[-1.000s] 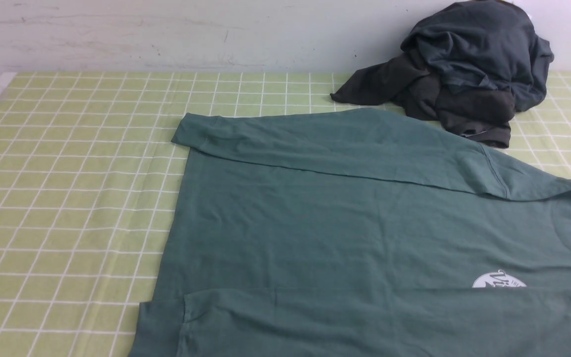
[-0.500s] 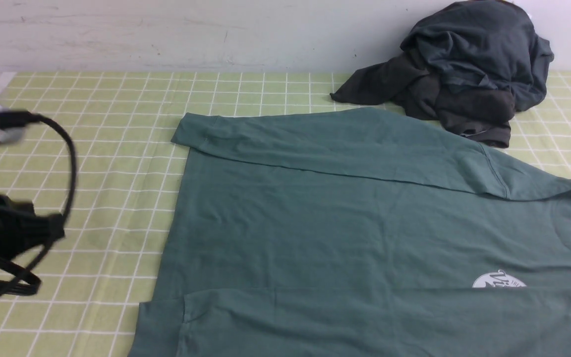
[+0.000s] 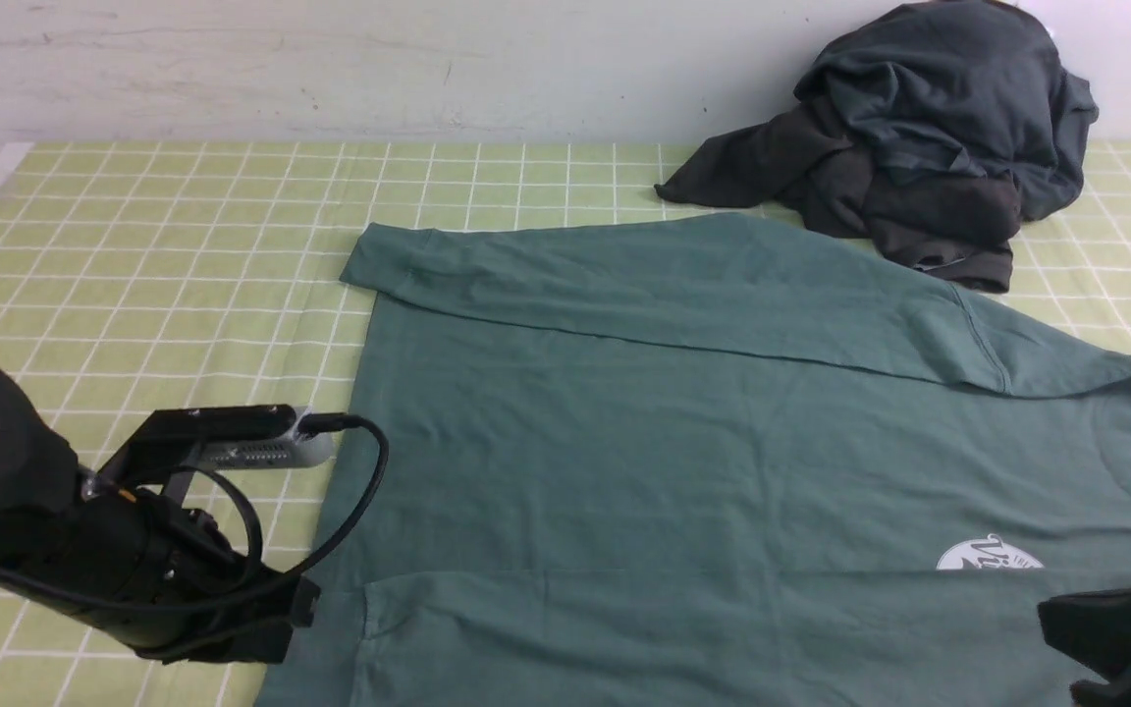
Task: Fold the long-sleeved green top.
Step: Use the left arm to clamp the cuff farthest from it, then use the left arm to drag and place the cuff at the centered position on the left edge of the fabric
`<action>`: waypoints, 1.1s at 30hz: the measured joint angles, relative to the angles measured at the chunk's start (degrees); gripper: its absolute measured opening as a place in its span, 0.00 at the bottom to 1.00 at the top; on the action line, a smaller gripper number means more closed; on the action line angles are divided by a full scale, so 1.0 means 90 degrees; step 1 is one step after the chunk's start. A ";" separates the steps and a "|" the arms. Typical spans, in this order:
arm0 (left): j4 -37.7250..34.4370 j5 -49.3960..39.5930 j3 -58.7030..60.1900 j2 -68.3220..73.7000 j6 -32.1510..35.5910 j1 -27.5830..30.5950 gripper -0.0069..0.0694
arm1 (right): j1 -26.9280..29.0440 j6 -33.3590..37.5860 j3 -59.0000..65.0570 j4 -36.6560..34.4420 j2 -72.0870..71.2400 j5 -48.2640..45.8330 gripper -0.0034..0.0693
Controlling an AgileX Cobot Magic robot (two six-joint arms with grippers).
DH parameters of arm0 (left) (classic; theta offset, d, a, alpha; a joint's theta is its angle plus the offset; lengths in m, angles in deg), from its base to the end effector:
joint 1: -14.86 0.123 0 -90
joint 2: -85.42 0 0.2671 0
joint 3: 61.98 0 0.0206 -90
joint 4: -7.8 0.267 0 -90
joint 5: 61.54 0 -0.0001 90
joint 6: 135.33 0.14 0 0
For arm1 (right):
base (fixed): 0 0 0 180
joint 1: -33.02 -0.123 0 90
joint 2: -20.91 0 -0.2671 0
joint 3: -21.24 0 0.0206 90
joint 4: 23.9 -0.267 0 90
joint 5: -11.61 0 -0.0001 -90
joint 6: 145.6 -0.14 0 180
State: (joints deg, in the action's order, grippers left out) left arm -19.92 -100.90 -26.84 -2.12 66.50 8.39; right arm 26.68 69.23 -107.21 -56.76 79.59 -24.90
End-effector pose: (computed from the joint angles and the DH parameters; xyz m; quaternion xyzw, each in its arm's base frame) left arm 0.2669 -0.0719 0.1149 0.0741 0.9761 -0.1557 0.1322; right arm 0.1939 0.0671 0.1736 -0.1643 0.9200 0.1518 0.3217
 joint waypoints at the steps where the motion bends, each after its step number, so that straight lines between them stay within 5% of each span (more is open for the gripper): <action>1: 0.0008 0.0015 -0.0086 0.0048 0.0029 0.0000 0.30 | -0.0035 0.0080 0.0000 -0.0072 0.0000 -0.0024 0.03; 5: 0.0112 0.0145 -0.0361 0.0312 0.0065 0.0000 0.45 | -0.0118 0.0364 0.0000 -0.0278 0.0000 -0.0040 0.03; 10: 0.0148 0.0645 -0.0403 0.0880 0.0066 0.0000 0.47 | -0.0118 0.0412 0.0000 -0.0375 0.0000 -0.0040 0.03; 14: 0.0148 0.0733 -0.0403 0.1223 0.0066 0.0000 0.39 | -0.0118 0.0412 0.0000 -0.0389 0.0000 -0.0045 0.03; 20: 0.0156 0.0599 -0.0576 0.1250 0.0179 0.0000 0.13 | -0.0118 0.0418 0.0000 -0.0469 0.0000 -0.0045 0.03; 33: 0.0163 -0.0552 -0.3212 0.0735 0.0872 0.0000 0.09 | -0.0118 0.0452 0.0000 -0.0511 0.0000 -0.0045 0.03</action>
State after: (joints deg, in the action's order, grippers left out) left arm -18.46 -105.87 -55.74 4.49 74.35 8.39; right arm 25.61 73.30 -107.21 -61.36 79.59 -25.30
